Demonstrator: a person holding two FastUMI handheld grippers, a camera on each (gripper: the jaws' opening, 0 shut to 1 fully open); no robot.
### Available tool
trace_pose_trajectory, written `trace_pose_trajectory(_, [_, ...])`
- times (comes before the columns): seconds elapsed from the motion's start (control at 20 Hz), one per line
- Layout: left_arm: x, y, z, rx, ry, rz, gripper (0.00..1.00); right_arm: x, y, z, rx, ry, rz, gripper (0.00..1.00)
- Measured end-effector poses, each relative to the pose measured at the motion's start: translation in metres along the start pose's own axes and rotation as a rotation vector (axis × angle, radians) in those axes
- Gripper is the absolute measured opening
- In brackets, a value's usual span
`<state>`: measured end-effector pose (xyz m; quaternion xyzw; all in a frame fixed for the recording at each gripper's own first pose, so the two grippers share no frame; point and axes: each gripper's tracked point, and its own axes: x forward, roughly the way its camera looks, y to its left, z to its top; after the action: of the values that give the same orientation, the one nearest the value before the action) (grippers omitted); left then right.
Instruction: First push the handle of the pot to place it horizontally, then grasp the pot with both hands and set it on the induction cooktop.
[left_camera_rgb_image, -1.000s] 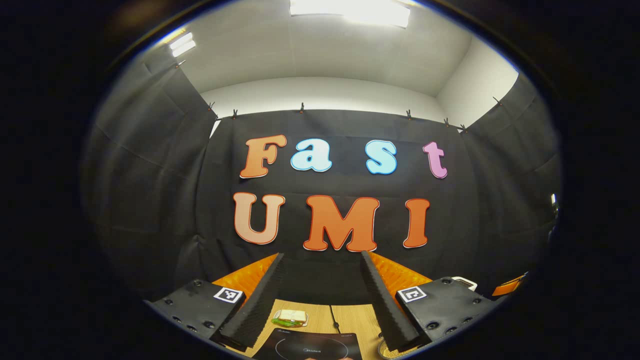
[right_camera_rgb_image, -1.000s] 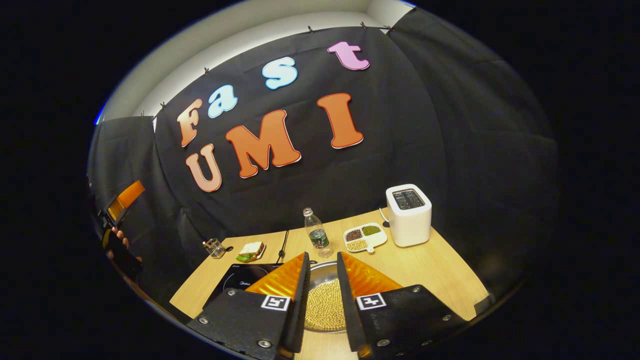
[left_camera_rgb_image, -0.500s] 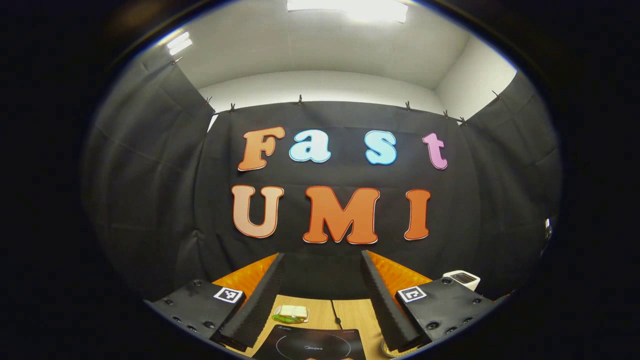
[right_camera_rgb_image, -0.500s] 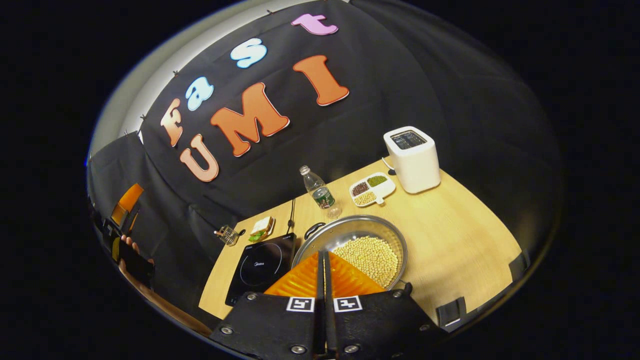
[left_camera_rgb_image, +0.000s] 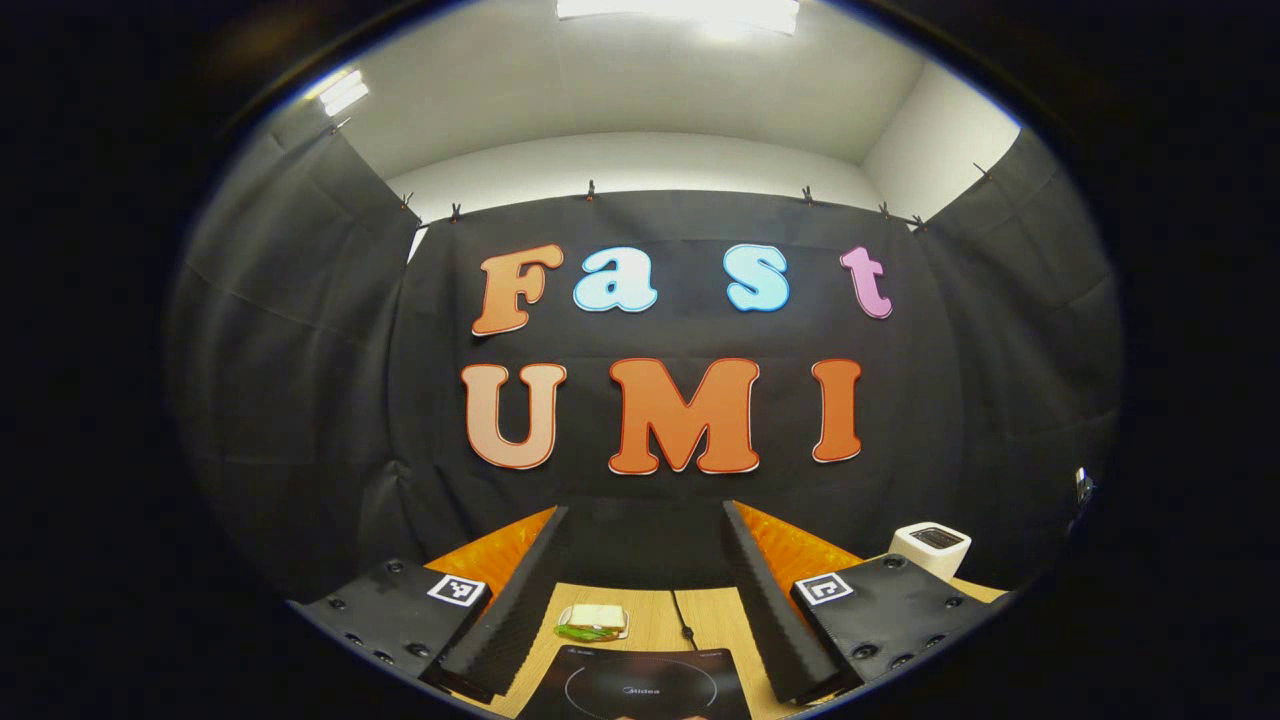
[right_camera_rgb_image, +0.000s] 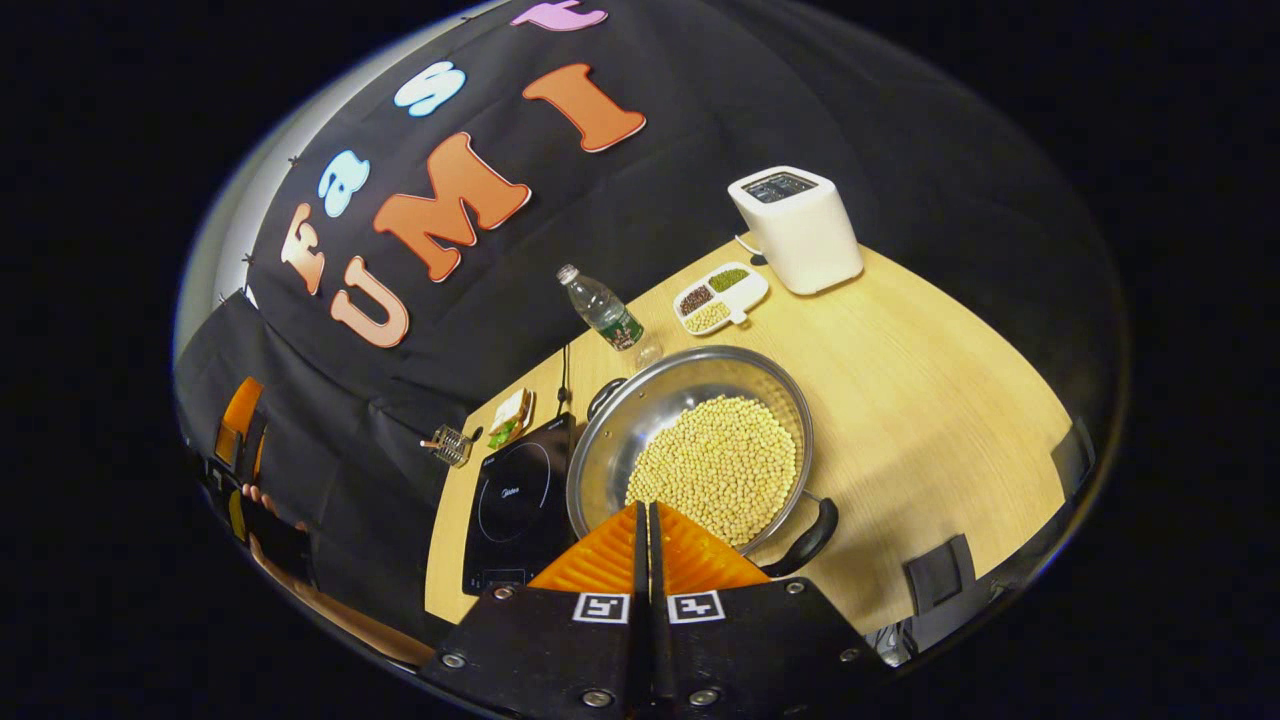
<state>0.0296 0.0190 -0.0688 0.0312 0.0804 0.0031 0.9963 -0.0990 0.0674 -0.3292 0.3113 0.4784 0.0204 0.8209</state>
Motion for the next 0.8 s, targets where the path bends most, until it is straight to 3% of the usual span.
trace_pose_trajectory(0.8, [0.01, -0.004, -0.022, 0.008, 0.05, -0.008, 0.97, 0.03, -0.023, -0.074, 0.013, 0.274, -0.027, 0.0])
